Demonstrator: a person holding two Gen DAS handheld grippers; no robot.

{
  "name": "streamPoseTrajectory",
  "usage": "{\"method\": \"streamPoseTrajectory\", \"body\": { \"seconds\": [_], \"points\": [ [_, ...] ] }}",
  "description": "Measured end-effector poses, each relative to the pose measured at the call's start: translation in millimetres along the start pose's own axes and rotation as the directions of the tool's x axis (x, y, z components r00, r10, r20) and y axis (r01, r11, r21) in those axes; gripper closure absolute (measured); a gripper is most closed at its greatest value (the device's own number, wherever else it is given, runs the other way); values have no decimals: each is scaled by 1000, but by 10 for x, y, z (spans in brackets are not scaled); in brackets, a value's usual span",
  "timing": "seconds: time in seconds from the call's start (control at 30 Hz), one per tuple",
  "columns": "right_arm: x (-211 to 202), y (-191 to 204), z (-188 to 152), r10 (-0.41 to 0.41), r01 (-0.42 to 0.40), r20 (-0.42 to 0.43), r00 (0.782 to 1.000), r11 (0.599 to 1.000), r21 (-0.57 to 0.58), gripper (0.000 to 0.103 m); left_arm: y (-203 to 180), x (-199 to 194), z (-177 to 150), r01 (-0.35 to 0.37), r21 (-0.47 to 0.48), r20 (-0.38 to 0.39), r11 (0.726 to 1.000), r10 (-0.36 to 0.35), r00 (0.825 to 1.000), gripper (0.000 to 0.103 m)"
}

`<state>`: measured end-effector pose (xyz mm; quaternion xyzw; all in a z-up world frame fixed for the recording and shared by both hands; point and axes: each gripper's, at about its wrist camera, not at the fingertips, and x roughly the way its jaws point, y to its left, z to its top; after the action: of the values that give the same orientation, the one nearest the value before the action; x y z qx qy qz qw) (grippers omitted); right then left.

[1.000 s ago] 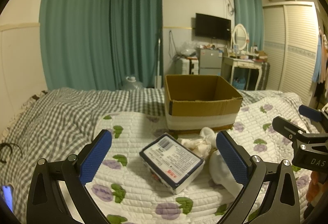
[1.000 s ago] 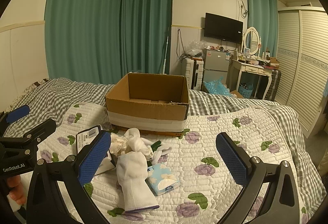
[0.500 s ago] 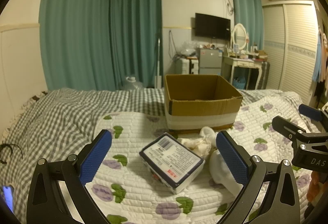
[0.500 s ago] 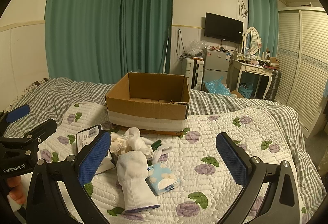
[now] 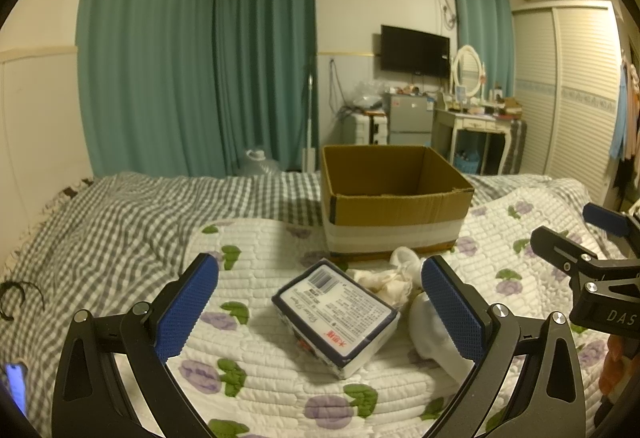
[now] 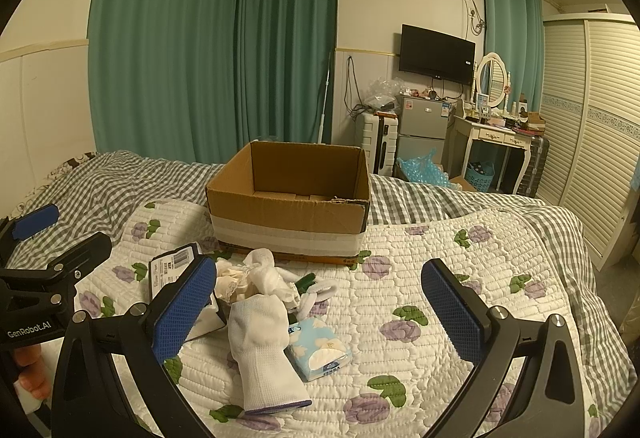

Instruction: Organize soft objects

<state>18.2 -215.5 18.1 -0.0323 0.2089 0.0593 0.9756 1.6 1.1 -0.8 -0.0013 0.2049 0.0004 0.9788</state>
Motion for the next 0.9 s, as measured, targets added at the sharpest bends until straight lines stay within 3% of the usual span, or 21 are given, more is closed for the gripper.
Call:
{"method": "streamPoseTrajectory", "body": {
  "seconds": [0.7,0.9],
  "points": [
    [-27,43,4,27,-27,-13,1000,999,-19,0,30,-75,-11,-4,12,18,1000,3,1000,0],
    [80,189,-163,92,-98,-107,990,994,-53,0,108,51,-182,1,4,-69,1000,-1,998,0]
  ]
}}
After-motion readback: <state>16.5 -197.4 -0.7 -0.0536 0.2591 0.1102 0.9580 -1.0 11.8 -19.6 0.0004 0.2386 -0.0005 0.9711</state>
